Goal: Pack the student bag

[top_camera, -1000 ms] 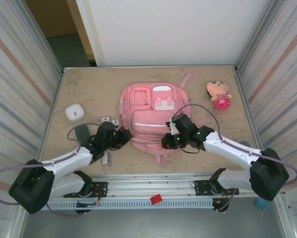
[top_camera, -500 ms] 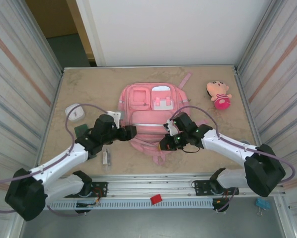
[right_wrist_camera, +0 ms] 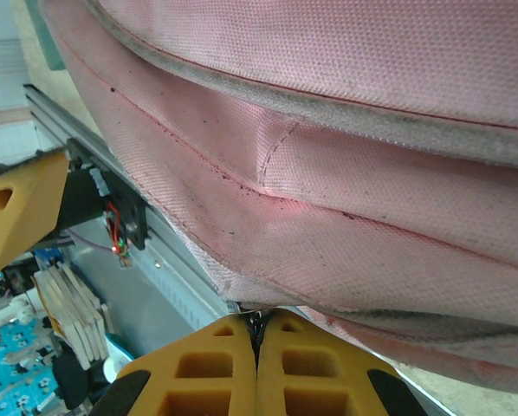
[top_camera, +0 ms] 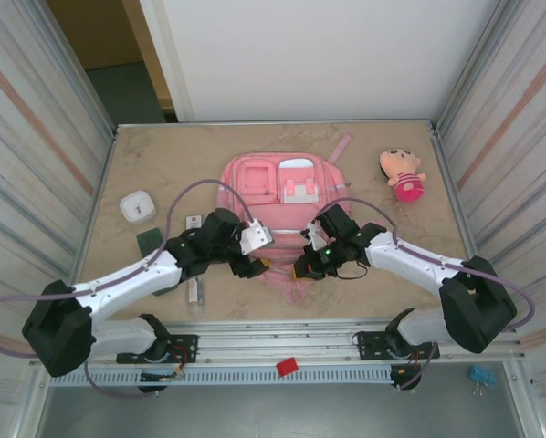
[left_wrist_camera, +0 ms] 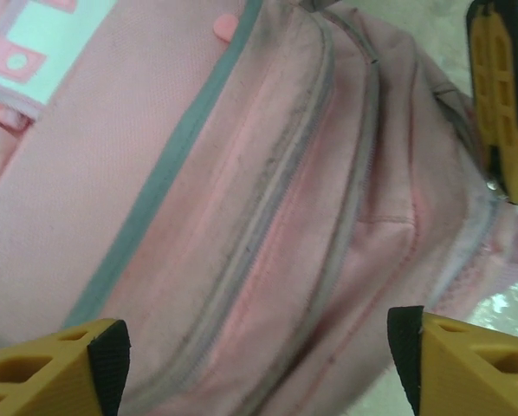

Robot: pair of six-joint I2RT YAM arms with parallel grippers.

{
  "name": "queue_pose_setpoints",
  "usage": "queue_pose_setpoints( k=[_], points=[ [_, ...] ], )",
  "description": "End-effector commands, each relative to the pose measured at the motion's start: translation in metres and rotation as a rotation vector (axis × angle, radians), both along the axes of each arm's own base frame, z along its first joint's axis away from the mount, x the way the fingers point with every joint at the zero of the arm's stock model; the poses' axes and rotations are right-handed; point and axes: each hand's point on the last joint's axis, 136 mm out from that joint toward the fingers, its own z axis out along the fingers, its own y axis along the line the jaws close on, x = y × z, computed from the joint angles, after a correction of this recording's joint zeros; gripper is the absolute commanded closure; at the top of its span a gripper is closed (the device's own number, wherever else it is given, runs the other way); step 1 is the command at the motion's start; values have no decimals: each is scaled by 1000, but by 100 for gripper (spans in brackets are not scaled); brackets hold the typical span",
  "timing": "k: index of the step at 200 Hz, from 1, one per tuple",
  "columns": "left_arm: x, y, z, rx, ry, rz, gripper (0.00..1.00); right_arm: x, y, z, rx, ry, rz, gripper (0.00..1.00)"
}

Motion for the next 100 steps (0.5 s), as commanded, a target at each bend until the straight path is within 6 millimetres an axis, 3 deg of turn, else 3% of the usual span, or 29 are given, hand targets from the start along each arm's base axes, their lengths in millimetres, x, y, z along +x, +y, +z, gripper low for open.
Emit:
queue_pose_setpoints(
  k=[1,27,69,82,100],
  points=[
    [23,-18,23,11,-185,-87,16,-9,8,12,31,29,46,100],
    [38,-28,14,85,-199,-121,14,-9,8,13,33,23,47,100],
    [52,-45,-19,184,-149,-189,14,-6,9,21,57,-11,40,100],
    [55,-47,-24,207,-122,-192,22,-6,9,24,67,-24,40,100],
    [62,-51,-12,193,-130,-168,41,-6,6,24,62,-38,29,100]
  ],
)
